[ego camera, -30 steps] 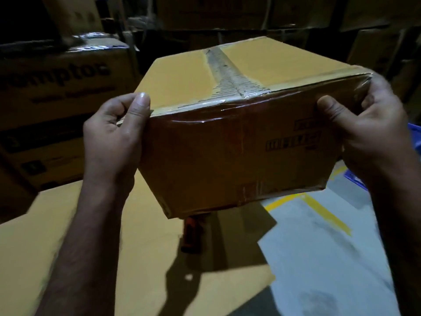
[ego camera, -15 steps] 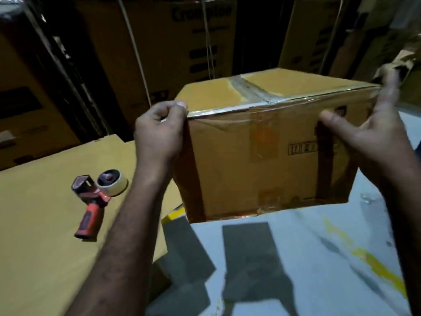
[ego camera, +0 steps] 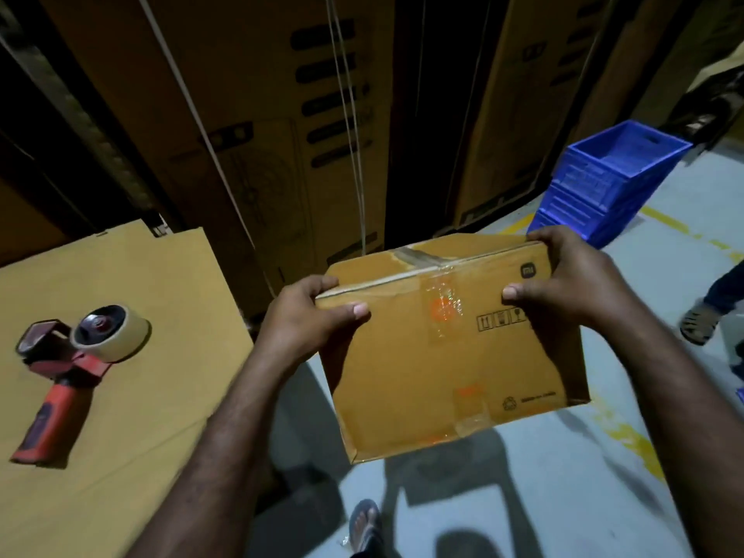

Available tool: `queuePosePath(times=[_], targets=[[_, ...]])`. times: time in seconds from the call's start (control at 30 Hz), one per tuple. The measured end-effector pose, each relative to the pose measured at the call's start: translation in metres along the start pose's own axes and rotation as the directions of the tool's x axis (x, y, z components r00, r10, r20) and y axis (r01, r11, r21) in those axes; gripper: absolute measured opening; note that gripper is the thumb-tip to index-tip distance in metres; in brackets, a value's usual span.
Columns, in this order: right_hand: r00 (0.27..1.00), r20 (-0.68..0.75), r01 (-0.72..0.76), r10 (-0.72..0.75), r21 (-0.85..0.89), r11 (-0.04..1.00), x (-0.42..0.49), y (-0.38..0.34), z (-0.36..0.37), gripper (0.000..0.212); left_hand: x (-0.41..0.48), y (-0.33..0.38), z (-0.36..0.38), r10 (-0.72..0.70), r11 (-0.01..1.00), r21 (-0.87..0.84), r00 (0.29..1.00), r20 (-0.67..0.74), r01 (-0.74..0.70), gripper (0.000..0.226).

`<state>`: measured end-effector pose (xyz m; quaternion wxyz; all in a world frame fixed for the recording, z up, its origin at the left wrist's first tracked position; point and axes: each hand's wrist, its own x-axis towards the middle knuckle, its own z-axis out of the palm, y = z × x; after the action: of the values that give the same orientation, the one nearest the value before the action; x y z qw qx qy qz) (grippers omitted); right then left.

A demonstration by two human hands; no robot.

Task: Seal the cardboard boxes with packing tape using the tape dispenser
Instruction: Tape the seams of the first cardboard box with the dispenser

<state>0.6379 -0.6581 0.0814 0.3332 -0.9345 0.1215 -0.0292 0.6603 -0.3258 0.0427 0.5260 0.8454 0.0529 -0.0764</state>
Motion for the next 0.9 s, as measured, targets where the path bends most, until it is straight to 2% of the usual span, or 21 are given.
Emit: queuePosePath(times=[0.07,0.13,0.23,0.33,0.37,0.47,0.63,0.77,0.9], targets=[[1.0,0.013,-0.001,0.001,-0.031,1.0,0.027,0.012,0.02,0.089,0.026,-0.017,0.012,-0.042,0.999,0.028,0.999,-0.008,0.042,0.102],[0.998,0.055,-0.003,0.006,-0.061,0.998,0.052,0.023,0.043,0.091,0.043,-0.028,0.026,-0.099,0.993,0.069,0.995,-0.024,0.101,0.091],[0.99,0.141,0.011,0.014,-0.171,0.985,0.088,0.045,0.084,0.091,0.068,-0.055,0.049,-0.181,0.963,0.188,0.98,-0.079,0.193,0.074],[0.967,0.254,0.082,-0.01,-0.271,0.959,0.129,0.076,0.135,0.086,0.1,-0.091,0.076,-0.195,0.898,0.373,0.971,-0.141,0.235,0.061],[0.958,0.285,0.102,-0.019,-0.278,0.955,0.144,0.088,0.154,0.084,0.11,-0.107,0.088,-0.215,0.884,0.387,0.963,-0.163,0.262,0.058],[0.932,0.363,0.116,-0.01,-0.272,0.955,0.186,0.131,0.213,0.079,0.142,-0.163,0.125,-0.291,0.876,0.34,0.937,-0.194,0.342,0.057],[0.887,0.46,0.087,0.039,-0.25,0.964,0.232,0.206,0.317,0.06,0.19,-0.269,0.18,-0.374,0.858,0.287,0.902,-0.217,0.425,0.056],[0.846,0.533,0.124,0.013,-0.221,0.967,0.265,0.247,0.402,0.051,0.23,-0.348,0.2,-0.39,0.843,0.281,0.88,-0.269,0.459,0.051],[0.851,0.524,0.128,-0.02,-0.17,0.977,0.301,0.275,0.485,0.05,0.267,-0.42,0.222,-0.362,0.85,0.249,0.858,-0.364,0.464,0.048]])
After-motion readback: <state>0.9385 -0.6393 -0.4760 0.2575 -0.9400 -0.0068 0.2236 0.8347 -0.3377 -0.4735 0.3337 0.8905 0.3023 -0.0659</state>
